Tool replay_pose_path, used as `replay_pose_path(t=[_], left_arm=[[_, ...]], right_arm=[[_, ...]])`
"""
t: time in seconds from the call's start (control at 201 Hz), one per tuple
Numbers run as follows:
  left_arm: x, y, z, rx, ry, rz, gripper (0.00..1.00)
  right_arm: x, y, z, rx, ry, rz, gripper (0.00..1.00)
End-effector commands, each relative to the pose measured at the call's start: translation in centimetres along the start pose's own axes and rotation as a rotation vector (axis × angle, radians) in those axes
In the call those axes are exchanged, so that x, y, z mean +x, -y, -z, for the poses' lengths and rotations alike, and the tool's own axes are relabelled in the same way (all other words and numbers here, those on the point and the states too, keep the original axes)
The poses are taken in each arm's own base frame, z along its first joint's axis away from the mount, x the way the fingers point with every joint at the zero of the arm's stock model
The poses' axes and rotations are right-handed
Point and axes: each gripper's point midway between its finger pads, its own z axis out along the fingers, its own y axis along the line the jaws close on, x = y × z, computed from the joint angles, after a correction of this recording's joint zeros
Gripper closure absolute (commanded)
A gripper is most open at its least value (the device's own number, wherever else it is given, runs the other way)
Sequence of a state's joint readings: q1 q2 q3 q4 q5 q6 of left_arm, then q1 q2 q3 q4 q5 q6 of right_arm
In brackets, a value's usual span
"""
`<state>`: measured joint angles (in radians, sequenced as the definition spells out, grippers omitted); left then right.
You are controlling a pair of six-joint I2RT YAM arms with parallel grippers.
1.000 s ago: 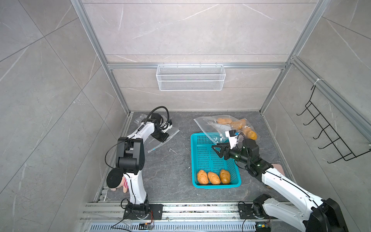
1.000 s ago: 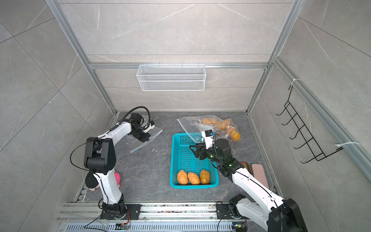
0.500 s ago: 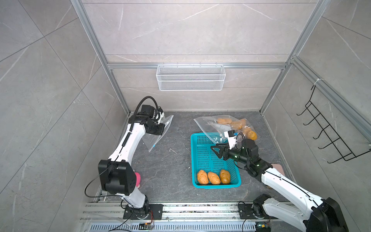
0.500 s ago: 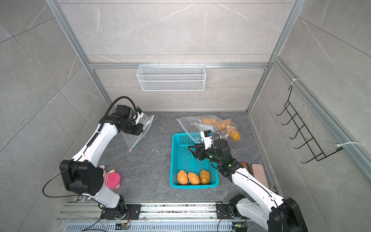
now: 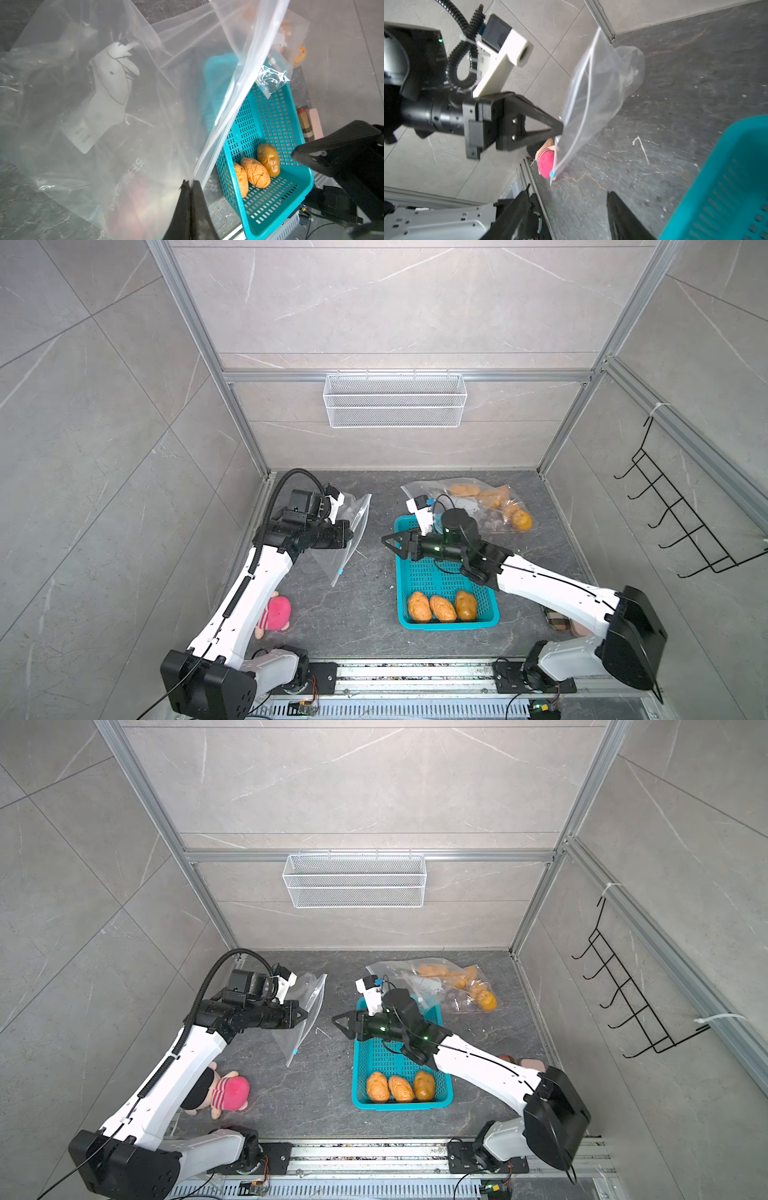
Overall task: Put the potatoes into a zipper bag and zip it
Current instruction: Open the zipper of the food storage bag at the center of the board.
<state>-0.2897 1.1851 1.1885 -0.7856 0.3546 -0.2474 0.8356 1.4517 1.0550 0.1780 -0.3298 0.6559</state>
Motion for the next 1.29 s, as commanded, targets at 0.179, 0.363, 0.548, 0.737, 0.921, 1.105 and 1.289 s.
replay_pose_path(t=[0.179, 0.363, 0.548, 0.737, 0.921, 1.105, 1.289], left_arm=[[-0.8, 2.0, 1.4, 0.076, 0.083, 0.049, 1.0], [-0.9, 2.8, 2.0, 0.11, 0.102, 0.039, 1.0], [-0.8, 3.0, 1.9, 0.126, 0.095, 0.038, 1.0], [-0.7, 3.1, 2.3, 0.124, 0.11, 0.04, 1.0], [-0.3, 2.3, 3.4, 0.054, 0.117, 0.012, 1.0], [1.8, 5.1, 4.5, 0.147, -0.006, -0.072, 0.56], [2.9, 5.3, 4.7, 0.051, 0.017, -0.17, 0.41]], right_arm=[[-0.1, 0.8, -3.8, 0.139, 0.004, -0.044, 0.39], [0.4, 1.8, -5.4, 0.173, -0.02, -0.05, 0.43], [0.1, 1.6, -6.7, 0.169, -0.038, -0.034, 0.51], [1.0, 2.1, -7.5, 0.166, -0.065, -0.034, 0.72], [-0.5, -0.7, -6.5, 0.051, -0.004, 0.0, 1.0], [-1.2, -1.4, -5.8, 0.034, 0.018, 0.006, 1.0], [-1.5, -0.9, -5.5, 0.07, 0.028, -0.018, 1.0]])
